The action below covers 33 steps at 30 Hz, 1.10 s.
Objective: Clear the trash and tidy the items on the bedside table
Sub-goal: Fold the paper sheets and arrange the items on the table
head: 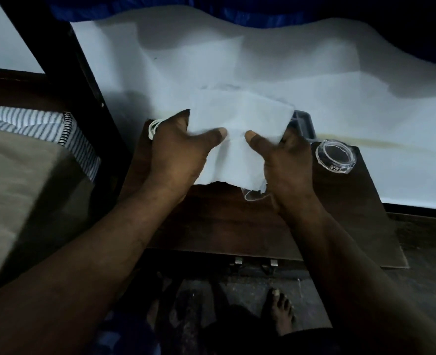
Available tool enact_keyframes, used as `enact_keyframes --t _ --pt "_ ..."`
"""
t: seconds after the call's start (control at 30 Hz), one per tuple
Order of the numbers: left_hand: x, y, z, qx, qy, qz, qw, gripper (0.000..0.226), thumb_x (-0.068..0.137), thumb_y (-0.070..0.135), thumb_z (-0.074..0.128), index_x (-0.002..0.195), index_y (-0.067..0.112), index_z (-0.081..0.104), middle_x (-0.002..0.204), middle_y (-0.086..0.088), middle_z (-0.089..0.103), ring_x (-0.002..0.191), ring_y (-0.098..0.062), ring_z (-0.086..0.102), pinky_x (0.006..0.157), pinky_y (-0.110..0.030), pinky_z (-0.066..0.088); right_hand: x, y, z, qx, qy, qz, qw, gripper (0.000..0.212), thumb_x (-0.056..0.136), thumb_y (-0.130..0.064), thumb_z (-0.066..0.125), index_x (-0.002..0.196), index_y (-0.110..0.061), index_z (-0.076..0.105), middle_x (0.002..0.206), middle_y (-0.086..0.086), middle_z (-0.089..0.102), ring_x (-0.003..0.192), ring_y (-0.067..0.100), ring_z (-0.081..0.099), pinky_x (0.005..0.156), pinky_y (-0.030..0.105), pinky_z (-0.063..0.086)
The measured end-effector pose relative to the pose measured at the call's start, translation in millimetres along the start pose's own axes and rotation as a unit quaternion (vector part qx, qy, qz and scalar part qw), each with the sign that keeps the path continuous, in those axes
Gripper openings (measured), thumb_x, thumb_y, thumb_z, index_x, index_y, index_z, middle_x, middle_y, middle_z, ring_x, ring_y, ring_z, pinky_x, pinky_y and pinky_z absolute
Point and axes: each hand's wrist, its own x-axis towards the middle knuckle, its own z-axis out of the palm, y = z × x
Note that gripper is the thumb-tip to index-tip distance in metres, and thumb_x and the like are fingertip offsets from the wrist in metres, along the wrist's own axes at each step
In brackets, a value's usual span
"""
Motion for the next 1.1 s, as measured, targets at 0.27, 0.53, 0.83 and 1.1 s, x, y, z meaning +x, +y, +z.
enact_keyframes --t 0.27,0.53,0.83,1.1 --pt "-4 5 47 0.039 0.014 -0.017 0.999 0.009 0.086 0.020 0.073 0.086 0.029 0.073 0.084 0.017 0.077 0.080 -0.003 0.073 0.077 -0.031 0.060 6 4 -27 -0.038 0.051 -0.004 0.998 0.017 0.084 -0.022 0.081 0.095 -0.029 0.071 0.095 -0.006 0.079 0.088 0.013 0.076 0.082 0.043 0.063" --pt "-15 9 96 0.012 -0.006 -0.043 0.999 0.016 0.089 0.018 0.066 0.078 0.028 0.073 0.079 0.012 0.077 0.074 -0.003 0.072 0.062 -0.023 0.053 7 6 -42 -0.074 0.087 -0.054 0.992 0.015 0.086 -0.020 0.081 0.087 -0.025 0.067 0.086 -0.009 0.075 0.079 0.003 0.071 0.074 0.020 0.055" --pt "-29 17 131 -0.052 -0.042 -0.089 0.994 0.014 0.093 0.009 0.060 0.085 -0.002 0.065 0.094 -0.029 0.068 0.091 -0.043 0.067 0.078 -0.051 0.055 11 12 -65 -0.055 0.148 -0.038 0.987 0.013 0.087 -0.019 0.077 0.097 -0.015 0.069 0.091 -0.008 0.075 0.085 0.006 0.071 0.082 0.031 0.059" --pt "-38 20 142 -0.050 -0.057 -0.082 0.994 0.032 0.103 0.026 0.054 0.088 0.008 0.076 0.090 -0.005 0.075 0.095 -0.024 0.070 0.085 -0.041 0.054 11 7 -69 -0.033 0.165 -0.002 0.986 0.035 0.088 -0.050 0.075 0.076 -0.024 0.054 0.071 -0.013 0.061 0.070 -0.001 0.062 0.076 0.031 0.054"
